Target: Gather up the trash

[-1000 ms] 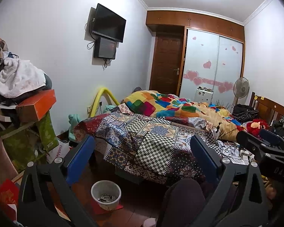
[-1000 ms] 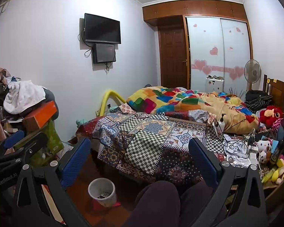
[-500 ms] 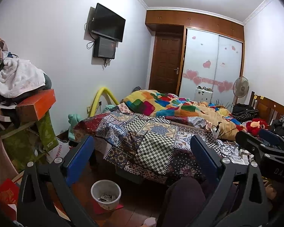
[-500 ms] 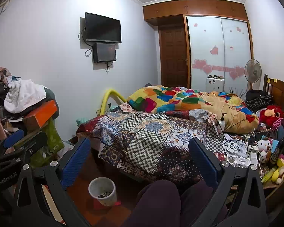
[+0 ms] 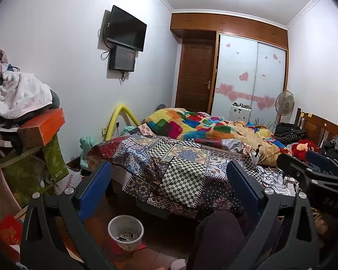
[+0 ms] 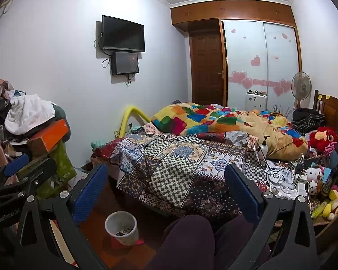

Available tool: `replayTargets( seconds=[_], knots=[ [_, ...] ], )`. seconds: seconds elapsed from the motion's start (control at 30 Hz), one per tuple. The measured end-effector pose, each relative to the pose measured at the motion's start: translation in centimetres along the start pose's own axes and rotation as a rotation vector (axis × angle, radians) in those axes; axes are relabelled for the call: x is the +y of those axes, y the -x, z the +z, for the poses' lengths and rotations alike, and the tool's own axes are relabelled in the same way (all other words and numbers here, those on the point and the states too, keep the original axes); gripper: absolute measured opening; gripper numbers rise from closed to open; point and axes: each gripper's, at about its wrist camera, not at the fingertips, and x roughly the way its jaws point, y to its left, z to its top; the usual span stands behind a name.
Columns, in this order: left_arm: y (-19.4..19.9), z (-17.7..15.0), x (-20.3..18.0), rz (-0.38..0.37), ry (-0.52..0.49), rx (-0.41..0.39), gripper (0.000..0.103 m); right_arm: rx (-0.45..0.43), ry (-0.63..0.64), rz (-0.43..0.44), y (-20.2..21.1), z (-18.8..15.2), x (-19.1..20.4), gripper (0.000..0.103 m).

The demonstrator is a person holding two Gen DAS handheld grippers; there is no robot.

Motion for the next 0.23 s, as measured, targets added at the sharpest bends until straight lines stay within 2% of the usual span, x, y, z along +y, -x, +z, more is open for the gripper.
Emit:
replayTargets(
  seconds=[0.23],
  knots=[
    [0.06,-0.15,-0.28,0.000,-0.003,-0.006,0.102,0.001,0.000,-0.001,-0.02,0.03,0.04,0.103]
  ],
)
